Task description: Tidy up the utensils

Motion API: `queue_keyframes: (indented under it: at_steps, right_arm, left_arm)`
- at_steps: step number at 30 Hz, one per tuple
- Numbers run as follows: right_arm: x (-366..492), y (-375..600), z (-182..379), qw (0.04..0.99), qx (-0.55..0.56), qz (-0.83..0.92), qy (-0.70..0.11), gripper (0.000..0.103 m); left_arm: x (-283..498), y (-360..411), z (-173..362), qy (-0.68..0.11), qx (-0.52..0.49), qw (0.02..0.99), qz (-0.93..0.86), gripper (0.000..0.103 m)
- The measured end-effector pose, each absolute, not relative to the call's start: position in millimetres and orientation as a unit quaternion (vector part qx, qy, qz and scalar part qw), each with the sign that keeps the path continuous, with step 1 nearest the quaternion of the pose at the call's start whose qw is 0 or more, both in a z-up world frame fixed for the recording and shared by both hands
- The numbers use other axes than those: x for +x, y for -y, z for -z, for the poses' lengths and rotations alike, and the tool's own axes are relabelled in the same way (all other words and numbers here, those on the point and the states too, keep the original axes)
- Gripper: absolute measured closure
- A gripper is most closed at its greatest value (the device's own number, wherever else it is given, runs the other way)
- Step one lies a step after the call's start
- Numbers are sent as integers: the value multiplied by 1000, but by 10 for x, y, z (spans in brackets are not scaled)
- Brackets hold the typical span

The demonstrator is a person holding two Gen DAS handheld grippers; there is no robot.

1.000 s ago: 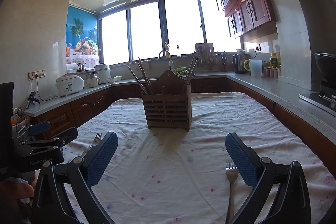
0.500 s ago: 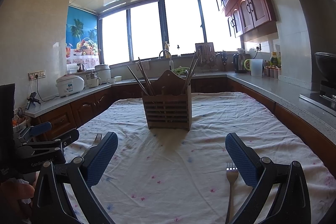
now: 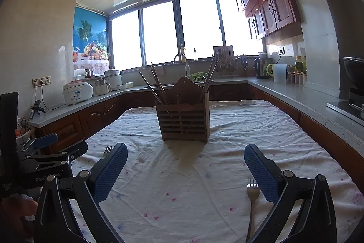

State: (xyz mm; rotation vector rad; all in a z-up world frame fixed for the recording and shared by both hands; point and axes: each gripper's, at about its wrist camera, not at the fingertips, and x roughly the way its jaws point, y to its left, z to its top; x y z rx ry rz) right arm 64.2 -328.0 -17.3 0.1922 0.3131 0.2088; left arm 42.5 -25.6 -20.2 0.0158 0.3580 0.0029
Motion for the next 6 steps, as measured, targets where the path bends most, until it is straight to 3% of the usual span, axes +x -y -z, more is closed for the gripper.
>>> queue_keyframes:
  at_steps: [6]
  right_arm:
    - [698, 3309, 183, 977, 98, -101, -162, 0]
  left_arm:
    - [454, 256, 193, -185, 6, 983, 9, 0]
